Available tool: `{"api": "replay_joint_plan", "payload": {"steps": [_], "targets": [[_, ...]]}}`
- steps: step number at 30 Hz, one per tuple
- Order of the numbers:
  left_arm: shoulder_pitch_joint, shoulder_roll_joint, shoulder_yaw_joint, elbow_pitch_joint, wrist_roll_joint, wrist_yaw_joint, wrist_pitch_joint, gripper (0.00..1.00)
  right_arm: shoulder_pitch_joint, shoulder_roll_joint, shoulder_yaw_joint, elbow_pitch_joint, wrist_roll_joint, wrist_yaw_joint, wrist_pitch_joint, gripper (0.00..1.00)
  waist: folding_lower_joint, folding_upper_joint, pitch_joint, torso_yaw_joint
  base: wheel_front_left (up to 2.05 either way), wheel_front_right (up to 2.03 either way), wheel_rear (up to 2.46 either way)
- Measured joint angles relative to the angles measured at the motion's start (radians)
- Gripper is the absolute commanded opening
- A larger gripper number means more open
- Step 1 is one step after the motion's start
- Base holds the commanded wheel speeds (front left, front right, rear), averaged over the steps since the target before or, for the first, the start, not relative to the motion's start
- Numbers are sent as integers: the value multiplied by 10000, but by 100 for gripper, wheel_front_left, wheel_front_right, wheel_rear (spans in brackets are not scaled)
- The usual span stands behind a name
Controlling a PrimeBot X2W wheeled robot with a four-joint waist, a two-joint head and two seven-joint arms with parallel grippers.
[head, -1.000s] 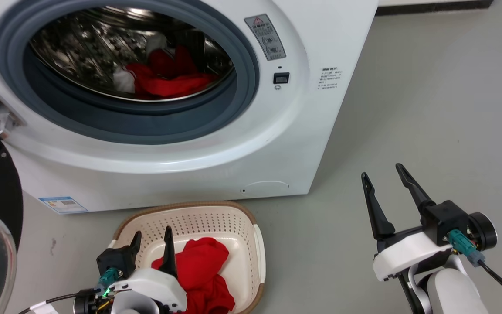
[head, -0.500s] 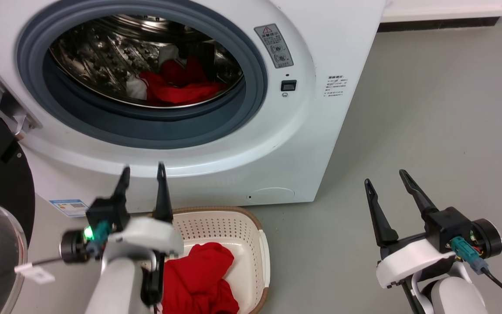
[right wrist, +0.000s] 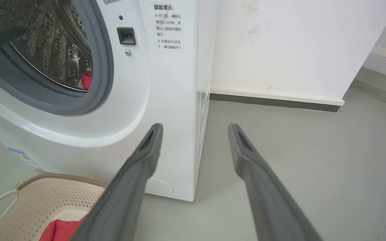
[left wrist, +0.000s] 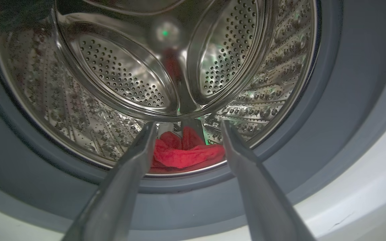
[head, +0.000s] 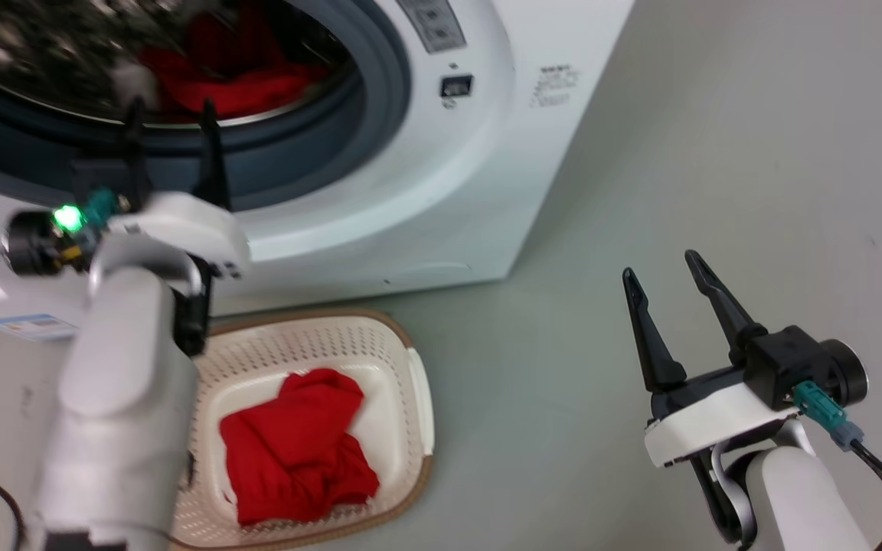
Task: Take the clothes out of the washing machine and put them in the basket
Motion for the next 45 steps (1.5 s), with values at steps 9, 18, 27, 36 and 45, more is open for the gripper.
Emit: {"api": "replay_joint_plan", "payload": {"steps": [9,18,27,36,45], "targets": [[-2254,1306,15,2263,173,-198,433,100,-756,-6,395,493,779,0,-345,100,1,0,1409,-1008,0,0,0],[-4167,2429,-339,3881,520,-562,2061,100,-1253,-10,709,625,1356,0,-424,100,2,0,2414,-1904,0,0,0],[-5962,2999,-957,5187,796,-1068,5227,100,-1396,-8,991,518,1682,0,-428,100,2,0,2823,-2358,0,0,0],[-7346,3191,-1304,5873,853,-1212,9451,100,-1443,-8,1174,458,1887,0,-428,100,1,0,2960,-2606,0,0,0],[-7147,3342,-1419,5396,798,-779,9331,0,-1443,-6,1218,454,2061,0,-428,100,1,0,3039,-2760,0,0,0]]}}
